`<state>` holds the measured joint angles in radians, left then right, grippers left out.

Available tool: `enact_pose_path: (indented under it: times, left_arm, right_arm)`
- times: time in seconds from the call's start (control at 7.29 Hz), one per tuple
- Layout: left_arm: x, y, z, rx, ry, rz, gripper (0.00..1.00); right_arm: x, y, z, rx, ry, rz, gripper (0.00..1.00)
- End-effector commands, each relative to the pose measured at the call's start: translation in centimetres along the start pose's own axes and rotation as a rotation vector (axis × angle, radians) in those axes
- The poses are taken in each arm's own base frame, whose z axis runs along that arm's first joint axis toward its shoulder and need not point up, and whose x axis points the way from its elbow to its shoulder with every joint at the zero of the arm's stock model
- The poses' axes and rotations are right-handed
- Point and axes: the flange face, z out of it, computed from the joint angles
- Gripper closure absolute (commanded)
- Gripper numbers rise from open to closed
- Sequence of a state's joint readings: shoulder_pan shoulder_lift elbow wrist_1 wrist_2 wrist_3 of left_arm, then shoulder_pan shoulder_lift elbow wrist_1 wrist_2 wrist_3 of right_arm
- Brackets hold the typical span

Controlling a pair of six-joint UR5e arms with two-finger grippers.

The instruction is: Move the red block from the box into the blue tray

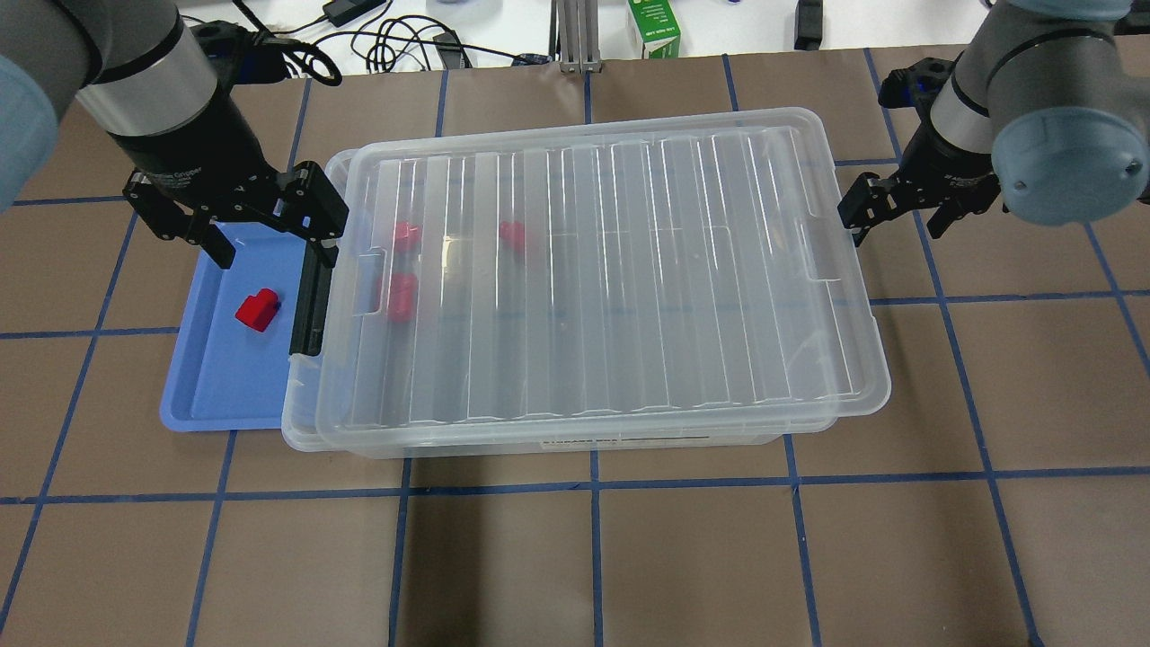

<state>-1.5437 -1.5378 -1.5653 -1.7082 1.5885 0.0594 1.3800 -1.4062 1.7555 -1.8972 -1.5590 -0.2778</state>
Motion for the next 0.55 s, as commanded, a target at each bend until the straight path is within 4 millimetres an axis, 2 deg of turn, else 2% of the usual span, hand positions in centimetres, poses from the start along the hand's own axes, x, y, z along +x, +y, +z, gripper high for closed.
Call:
enact_pose_path:
  times: [0.0, 0.27, 0.41]
  left_arm:
    - [-0.2, -0.1, 0.0, 0.001, 0.003, -0.005, 0.00]
    - [-0.2, -0.1, 0.1, -0.001, 0.001, -0.005, 0.00]
    - [-0.2, -0.1, 0.1, -0.001, 0.001, -0.005, 0.00]
  right_arm:
    - [-1.9, 0.0, 0.1, -0.001, 0.000, -0.032, 0.00]
    - [-2.4, -0.5, 0.1, 0.008, 0.004, -0.048, 0.00]
    - [-2.0, -1.0, -1.0, 0.046, 0.014, -0.048, 0.00]
